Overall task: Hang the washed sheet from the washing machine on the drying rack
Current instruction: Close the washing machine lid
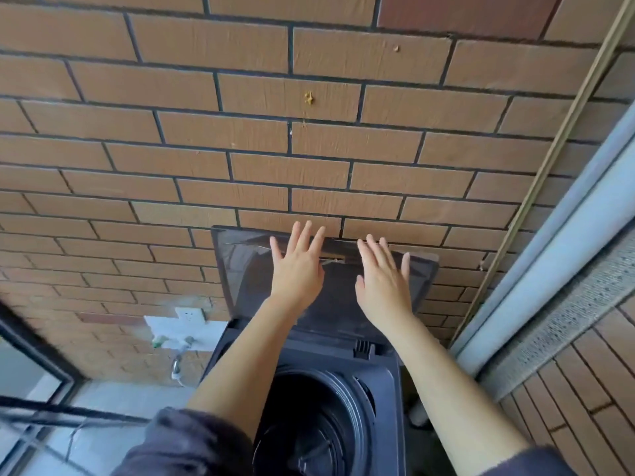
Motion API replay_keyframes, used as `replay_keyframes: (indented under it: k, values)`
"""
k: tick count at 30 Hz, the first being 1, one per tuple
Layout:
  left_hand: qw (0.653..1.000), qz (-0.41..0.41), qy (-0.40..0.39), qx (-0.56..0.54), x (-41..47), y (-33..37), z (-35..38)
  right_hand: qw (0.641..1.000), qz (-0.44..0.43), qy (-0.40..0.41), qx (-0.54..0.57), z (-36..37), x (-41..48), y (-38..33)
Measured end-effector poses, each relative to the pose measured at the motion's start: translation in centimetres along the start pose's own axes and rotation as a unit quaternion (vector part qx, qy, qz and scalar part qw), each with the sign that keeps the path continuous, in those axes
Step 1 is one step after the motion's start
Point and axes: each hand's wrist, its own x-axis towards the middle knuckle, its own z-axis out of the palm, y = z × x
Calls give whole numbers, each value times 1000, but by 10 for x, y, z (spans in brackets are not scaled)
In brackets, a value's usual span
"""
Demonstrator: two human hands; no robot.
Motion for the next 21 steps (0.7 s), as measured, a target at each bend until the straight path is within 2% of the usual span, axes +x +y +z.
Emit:
replay_keyframes:
  k: [2, 5, 7, 9, 11, 15, 21]
  values:
    - [999, -8, -4, 32, 3, -2, 5, 1000, 1, 2, -28, 5, 6, 4]
    - [996, -2, 80, 29, -3, -5, 3, 999, -30, 34, -12, 3, 6, 11]
    - [991, 6, 132, 13, -12, -9, -1, 998, -56, 8, 38, -5, 4, 13]
    - [991, 19, 135, -11, -29, -14, -5, 992, -56, -56, 95, -16, -5, 13]
    - [993, 44, 110, -24, -43, -19, -10, 978, -61, -145, 137, -25, -12, 14]
    - [999, 47, -24, -10, -71, -20, -30, 938, -116, -293, 143, -33, -26, 3]
    - [992, 44, -118, -24, -116, -25, -33, 911, -141, -363, 138, -17, -57, -16]
